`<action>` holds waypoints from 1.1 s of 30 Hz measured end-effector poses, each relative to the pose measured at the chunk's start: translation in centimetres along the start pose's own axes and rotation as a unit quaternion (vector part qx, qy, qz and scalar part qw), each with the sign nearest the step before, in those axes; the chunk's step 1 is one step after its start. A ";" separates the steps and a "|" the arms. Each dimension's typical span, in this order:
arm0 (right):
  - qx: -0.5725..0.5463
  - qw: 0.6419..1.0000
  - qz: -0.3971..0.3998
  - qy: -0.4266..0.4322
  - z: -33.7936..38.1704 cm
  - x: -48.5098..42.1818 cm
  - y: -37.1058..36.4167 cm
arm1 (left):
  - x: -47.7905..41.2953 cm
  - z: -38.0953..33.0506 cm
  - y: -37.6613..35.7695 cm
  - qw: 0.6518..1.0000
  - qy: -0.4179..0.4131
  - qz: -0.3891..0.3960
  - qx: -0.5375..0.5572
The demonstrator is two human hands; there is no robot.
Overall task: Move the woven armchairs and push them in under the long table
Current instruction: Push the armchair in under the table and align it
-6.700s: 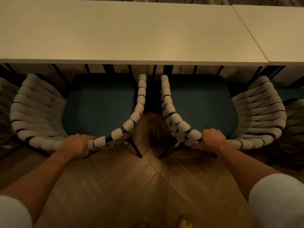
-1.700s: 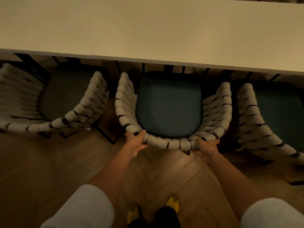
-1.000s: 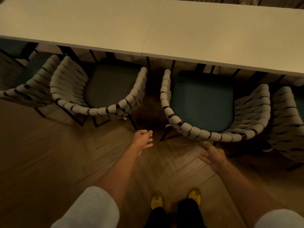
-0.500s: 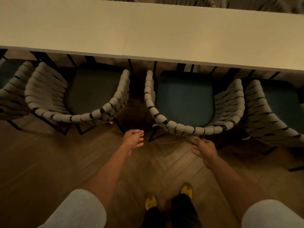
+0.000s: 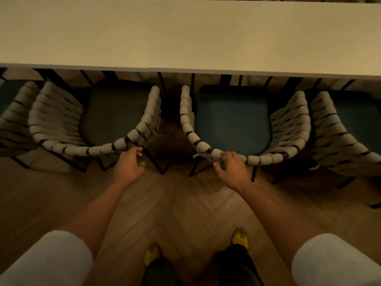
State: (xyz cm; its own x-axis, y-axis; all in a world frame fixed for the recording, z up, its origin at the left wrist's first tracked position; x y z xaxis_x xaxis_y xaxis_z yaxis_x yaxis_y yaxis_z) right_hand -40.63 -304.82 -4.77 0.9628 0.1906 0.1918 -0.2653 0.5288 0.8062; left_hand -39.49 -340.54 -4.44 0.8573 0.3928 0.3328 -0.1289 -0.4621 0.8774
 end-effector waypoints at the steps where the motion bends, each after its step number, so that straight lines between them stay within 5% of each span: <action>1: 0.006 1.000 0.008 0.003 1.4 -1.0 -1.3 | -1.4 2.1 1.2 0.999 -0.010 -0.013 -0.031; 10: 0.102 0.991 -0.034 -0.082 6.2 -10.9 -10.7 | -15.6 15.3 2.7 0.973 -0.141 -0.005 -0.181; 16: 0.147 0.982 -0.073 -0.098 6.3 -11.0 -12.1 | -15.1 13.2 0.9 0.968 -0.133 -0.130 -0.166; 33: 0.136 0.978 -0.073 -0.138 6.3 -12.4 -12.5 | -15.2 11.3 -0.3 0.966 -0.123 -0.167 -0.155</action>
State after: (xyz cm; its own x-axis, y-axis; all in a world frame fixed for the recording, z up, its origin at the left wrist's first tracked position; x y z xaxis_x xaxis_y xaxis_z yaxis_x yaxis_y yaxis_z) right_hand -48.89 -319.00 -13.74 0.9766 -0.1222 0.1768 -0.1357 0.2871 0.9483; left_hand -46.87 -355.39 -13.73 0.9645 0.2598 -0.0465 0.0662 -0.0674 0.9955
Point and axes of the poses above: each hand's wrist, its own x-axis away from the middle knuckle, its own y-axis out of the back of the hand, z = x × y, the point moved 1 cm from there along -x, towards the middle knuckle, and after that the axes turned 10 degrees about y, right-handed, at the moved point
